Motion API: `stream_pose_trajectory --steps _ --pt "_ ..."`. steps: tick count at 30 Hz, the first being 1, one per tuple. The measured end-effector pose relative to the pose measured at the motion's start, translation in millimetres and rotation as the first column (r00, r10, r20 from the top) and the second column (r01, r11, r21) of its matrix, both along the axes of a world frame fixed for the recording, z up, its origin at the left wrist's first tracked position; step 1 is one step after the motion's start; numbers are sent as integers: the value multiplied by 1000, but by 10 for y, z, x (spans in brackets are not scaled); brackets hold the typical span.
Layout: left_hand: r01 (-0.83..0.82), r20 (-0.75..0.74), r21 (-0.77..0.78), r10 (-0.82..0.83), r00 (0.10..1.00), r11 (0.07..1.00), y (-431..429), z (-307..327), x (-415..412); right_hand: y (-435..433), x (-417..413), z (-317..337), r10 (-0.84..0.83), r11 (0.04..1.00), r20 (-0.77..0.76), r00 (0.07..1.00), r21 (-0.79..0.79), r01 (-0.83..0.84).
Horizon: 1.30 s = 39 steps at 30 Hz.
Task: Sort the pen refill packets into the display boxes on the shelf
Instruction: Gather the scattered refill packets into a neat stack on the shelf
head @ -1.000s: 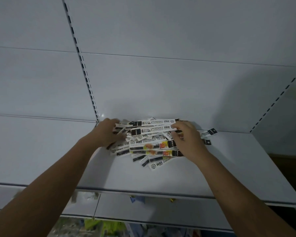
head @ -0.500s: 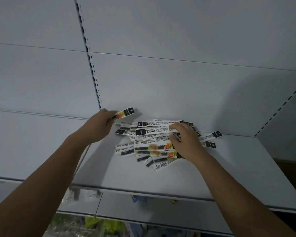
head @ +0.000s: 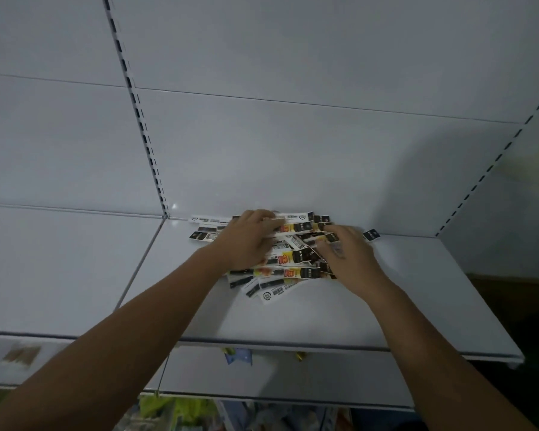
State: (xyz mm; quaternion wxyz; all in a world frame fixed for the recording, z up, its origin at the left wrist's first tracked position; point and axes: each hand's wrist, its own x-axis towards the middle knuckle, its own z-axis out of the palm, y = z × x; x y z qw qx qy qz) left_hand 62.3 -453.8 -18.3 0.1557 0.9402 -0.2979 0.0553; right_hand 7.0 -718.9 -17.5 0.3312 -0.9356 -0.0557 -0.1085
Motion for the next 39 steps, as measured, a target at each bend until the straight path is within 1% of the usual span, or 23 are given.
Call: stream_pose_trajectory --steps 1,3,4,6,7,8,10,13,17,22,26,31,32,33,35,36,37,39 --pt "-2 26 -32 3 1000 999 35 -6 -33 -35 -52 -4 13 999 6 1000 -29 -13" --pt "6 32 -35 -5 999 999 118 21 -123 -20 -163 -9 134 982 13 991 -137 -131" --pt "23 1 15 -23 1000 1000 152 45 -179 30 -212 -12 216 955 -4 976 -207 -212" --pt "50 -74 181 -37 997 982 196 64 -297 184 -248 -44 349 871 -62 935 -346 -348" --pt "58 -89 252 -37 995 966 194 39 -330 243 -231 -81 382 835 -89 920 -393 -385" --pt "59 -88 299 -34 996 952 177 5 -355 281 -192 -115 397 818 -108 911 -408 -405" --pt "38 -68 335 -16 998 942 138 -86 -356 301 -86 -148 397 830 -101 912 -384 -404" --pt "-9 -37 279 20 999 960 145 -131 -280 256 91 -166 365 861 -2 931 -379 -339" --pt "-29 -11 222 32 999 975 247 -109 -149 253 220 -186 283 908 28 959 -329 -259" --pt "-37 0 141 37 999 989 357 -101 -206 67 137 -185 222 940 -35 974 -258 -223" --pt "-76 -34 77 78 996 994 427 -164 -358 -378 51 -223 129 971 -37 991 -197 -134" --pt "-127 -25 -19 127 992 992 352 -233 -355 -737 199 -298 43 952 -169 985 -293 -92" --pt "-146 -27 -33 145 989 989 312 -255 -327 -735 230 -312 49 955 -180 983 -279 -98" --pt "-174 -37 -51 172 984 983 268 -280 -297 -714 257 -343 63 968 -176 982 -228 -103" --pt "-230 -75 -92 224 972 969 181 -332 -246 -587 274 -403 86 992 -156 984 -73 -98" --pt "-250 -84 -107 241 967 962 141 -350 -232 -487 265 -429 77 996 -149 986 -33 -83" --pt "-265 -80 -119 257 963 957 105 -365 -223 -371 249 -449 61 997 -144 988 -31 -67" --pt "-292 -55 -139 287 956 946 46 -379 -225 -150 211 -494 15 996 -119 993 -86 -26"
